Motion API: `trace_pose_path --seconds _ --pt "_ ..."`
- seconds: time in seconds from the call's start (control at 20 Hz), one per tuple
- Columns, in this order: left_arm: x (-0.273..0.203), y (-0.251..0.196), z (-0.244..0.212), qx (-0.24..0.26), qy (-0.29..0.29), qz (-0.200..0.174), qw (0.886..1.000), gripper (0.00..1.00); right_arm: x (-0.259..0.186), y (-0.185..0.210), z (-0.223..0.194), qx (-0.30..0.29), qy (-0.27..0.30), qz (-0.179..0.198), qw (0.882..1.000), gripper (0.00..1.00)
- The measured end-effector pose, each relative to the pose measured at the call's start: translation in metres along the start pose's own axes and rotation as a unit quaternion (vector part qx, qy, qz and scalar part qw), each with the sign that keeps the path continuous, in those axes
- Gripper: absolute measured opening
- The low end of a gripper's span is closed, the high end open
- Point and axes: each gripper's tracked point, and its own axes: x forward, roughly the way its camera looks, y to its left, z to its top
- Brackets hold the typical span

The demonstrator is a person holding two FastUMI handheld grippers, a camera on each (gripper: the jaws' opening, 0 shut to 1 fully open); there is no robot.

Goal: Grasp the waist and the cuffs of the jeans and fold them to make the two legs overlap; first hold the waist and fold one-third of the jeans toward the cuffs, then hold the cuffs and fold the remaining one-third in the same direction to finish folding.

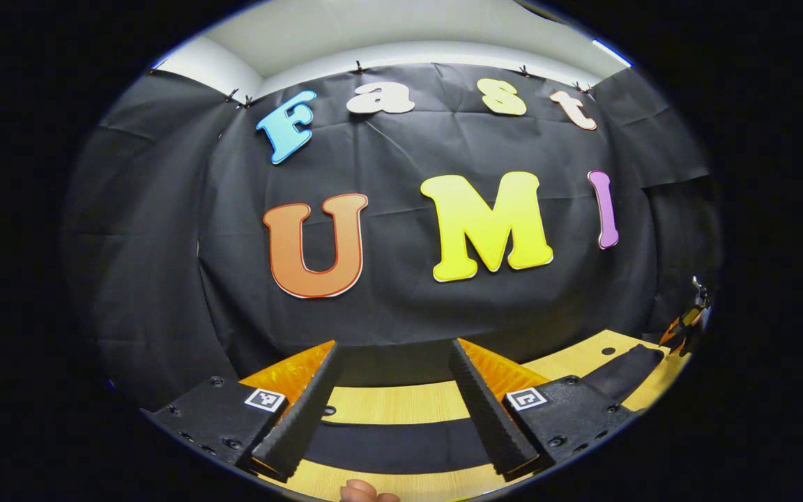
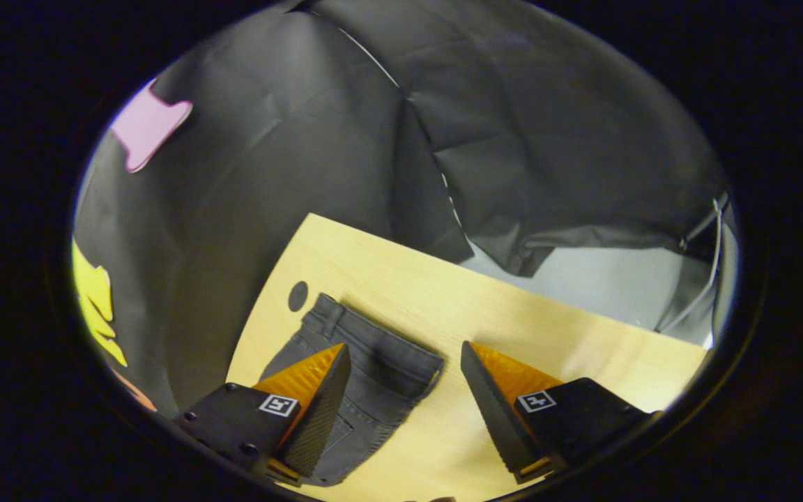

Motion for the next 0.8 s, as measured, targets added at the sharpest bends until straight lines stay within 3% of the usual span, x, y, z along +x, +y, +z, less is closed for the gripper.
trace_pose_path --seconds 0.1,0.15,0.2,0.35,0.4,0.45,0.6,0.65,0.8 --pt "-0.003 -0.001 0.004 0.003 -0.003 0.002 1.000 0.94 0.013 0.004 -0.014 0.020 0.029 0.015 0.999 0.98" --pt "-0.003 -0.002 0.006 0.002 -0.004 0.003 1.000 0.94 0.019 0.003 -0.014 0.030 0.024 0.021 0.999 0.93" --pt "-0.005 -0.003 0.008 -0.001 -0.005 0.003 1.000 1.00 0.021 -0.001 -0.016 0.037 0.026 0.029 0.999 0.98" --pt "-0.004 -0.001 0.009 -0.009 -0.003 0.001 1.000 0.94 0.014 0.008 -0.017 0.052 0.028 0.051 0.997 0.92" --pt "-0.003 -0.001 0.009 -0.012 0.000 0.002 1.000 0.99 0.015 0.008 -0.018 0.066 0.031 0.059 0.996 0.98" --pt "-0.002 0.000 0.010 -0.016 0.002 0.000 1.000 0.99 0.014 0.006 -0.014 0.078 0.023 0.059 0.995 0.92" --pt "0.000 -0.001 0.008 -0.020 0.006 -0.001 1.000 1.00 0.018 0.007 -0.014 0.110 0.010 0.064 0.992 0.56" --pt "-0.001 0.001 0.009 -0.018 0.006 -0.001 1.000 0.99 0.023 0.001 -0.016 0.099 0.012 0.054 0.994 0.55" --pt "-0.001 0.003 0.008 -0.018 0.009 -0.001 1.000 0.99 0.023 -0.002 -0.014 0.097 -0.004 0.064 0.993 0.27"
